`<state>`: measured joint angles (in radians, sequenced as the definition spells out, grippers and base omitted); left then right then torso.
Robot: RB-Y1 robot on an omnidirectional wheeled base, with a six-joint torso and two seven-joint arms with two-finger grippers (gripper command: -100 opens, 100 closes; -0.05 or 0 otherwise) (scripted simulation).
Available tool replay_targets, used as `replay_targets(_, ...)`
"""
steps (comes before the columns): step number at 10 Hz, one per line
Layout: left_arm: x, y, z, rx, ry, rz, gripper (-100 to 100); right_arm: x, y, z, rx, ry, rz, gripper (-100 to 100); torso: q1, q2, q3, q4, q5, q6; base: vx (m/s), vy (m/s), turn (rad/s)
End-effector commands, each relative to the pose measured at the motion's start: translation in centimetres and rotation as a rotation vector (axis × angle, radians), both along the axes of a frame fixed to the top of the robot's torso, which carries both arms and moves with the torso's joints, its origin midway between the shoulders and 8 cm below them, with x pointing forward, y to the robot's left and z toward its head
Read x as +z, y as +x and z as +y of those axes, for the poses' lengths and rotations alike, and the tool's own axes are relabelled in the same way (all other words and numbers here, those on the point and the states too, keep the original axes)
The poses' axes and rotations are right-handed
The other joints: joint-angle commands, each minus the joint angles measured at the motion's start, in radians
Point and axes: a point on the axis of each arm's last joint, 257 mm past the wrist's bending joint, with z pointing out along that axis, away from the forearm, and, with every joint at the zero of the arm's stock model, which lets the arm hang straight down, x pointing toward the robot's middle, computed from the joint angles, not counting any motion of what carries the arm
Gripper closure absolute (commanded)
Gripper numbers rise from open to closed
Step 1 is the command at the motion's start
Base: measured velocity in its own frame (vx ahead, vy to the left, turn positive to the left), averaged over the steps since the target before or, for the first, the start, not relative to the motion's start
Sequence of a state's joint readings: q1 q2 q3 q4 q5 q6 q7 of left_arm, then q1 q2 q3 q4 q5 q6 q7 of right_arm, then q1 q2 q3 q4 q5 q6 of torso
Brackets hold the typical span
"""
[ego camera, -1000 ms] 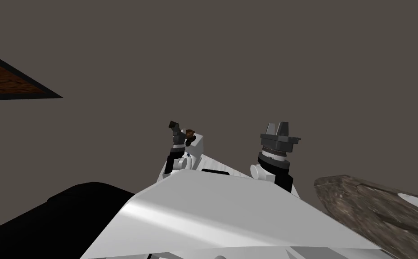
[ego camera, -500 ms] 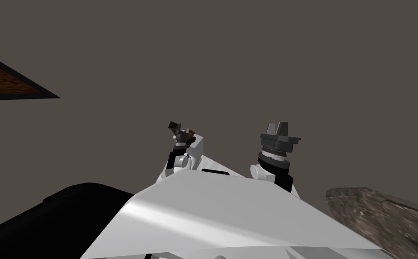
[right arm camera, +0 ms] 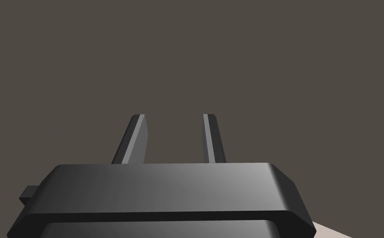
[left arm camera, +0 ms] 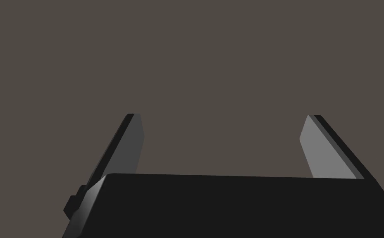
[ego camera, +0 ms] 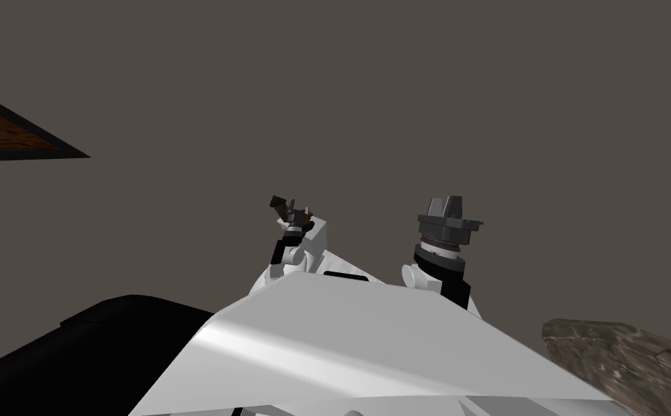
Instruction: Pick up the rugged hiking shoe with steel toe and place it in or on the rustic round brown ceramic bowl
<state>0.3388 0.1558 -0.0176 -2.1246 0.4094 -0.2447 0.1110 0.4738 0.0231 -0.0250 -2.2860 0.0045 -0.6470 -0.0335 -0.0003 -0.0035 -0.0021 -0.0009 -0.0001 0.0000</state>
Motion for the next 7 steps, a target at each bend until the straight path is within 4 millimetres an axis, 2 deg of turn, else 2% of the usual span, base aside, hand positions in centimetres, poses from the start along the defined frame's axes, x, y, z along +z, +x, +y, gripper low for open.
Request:
replay_targets(1, -1.1, 1.0, -0.6, -0.043, -0.062, 0.036, -100, 0.0, 0.0, 0.0, 0.0, 0.0, 0.0, 0, 0.0, 0.0, 0.0, 0.0, 0.0, 0.0, 0.035, -0.002, 0.031)
replay_targets(7, -5.1, 4.1, -2.1, -0.162, -0.222, 0.182, -100, 0.0, 0.0, 0.0, 0.0, 0.0, 0.0, 0, 0.002, 0.004, 0.002, 0.001, 0.001, 0.0, -0.001, 0.014, 0.004)
